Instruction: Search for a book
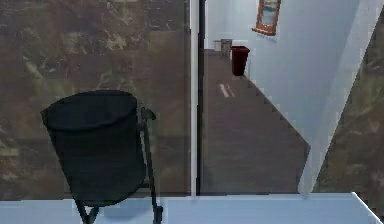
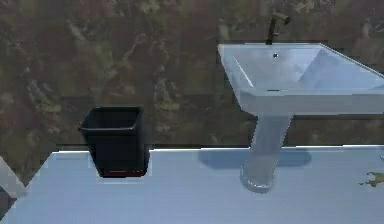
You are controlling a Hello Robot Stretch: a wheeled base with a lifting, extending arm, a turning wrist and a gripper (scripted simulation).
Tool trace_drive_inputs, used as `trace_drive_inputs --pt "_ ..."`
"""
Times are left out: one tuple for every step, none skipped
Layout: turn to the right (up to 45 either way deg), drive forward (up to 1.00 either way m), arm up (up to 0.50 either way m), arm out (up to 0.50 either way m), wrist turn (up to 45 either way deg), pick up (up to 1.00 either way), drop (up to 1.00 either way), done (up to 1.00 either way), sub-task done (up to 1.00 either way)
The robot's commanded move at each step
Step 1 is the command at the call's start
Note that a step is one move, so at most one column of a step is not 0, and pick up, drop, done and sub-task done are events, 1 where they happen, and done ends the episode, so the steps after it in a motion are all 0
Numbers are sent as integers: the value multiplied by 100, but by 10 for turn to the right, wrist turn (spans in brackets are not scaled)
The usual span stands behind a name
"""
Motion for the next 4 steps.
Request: trace_drive_inputs --pt "270 0 0 0 0 0 0 0 0" --pt "0 95 0 0 0 0 0 0 0" --pt "-240 0 0 0 0 0 0 0 0" --pt "0 100 0 0 0 0 0 0 0"
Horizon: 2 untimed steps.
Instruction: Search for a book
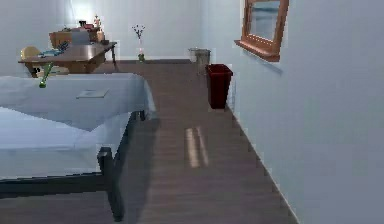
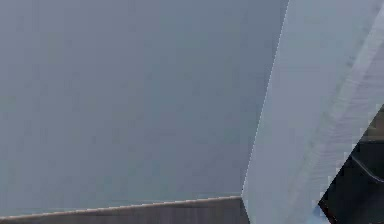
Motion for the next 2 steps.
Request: trace_drive_inputs --pt "0 45 0 0 0 0 0 0 0" --pt "-450 0 0 0 0 0 0 0 0"
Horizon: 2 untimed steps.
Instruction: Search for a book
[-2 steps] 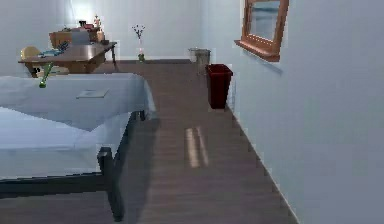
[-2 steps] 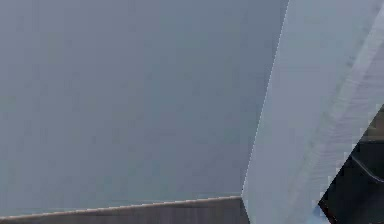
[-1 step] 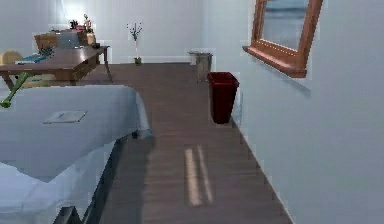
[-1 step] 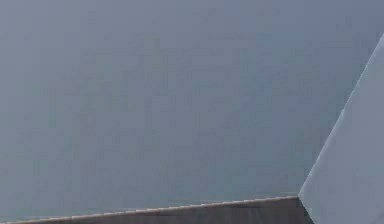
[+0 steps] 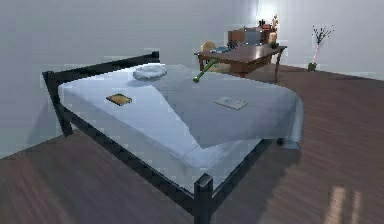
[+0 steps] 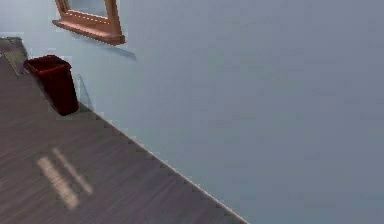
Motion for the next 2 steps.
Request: trace_drive_inputs --pt "-30 0 0 0 0 0 0 0 0" --pt "450 0 0 0 0 0 0 0 0"
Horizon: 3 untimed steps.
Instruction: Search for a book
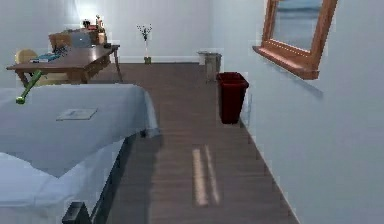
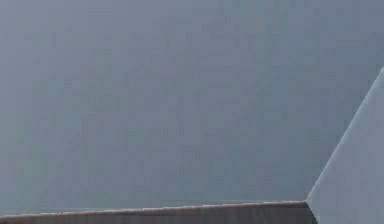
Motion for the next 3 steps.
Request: trace_drive_inputs --pt "450 0 0 0 0 0 0 0 0" --pt "420 0 0 0 0 0 0 0 0" --pt "0 15 0 0 0 0 0 0 0"
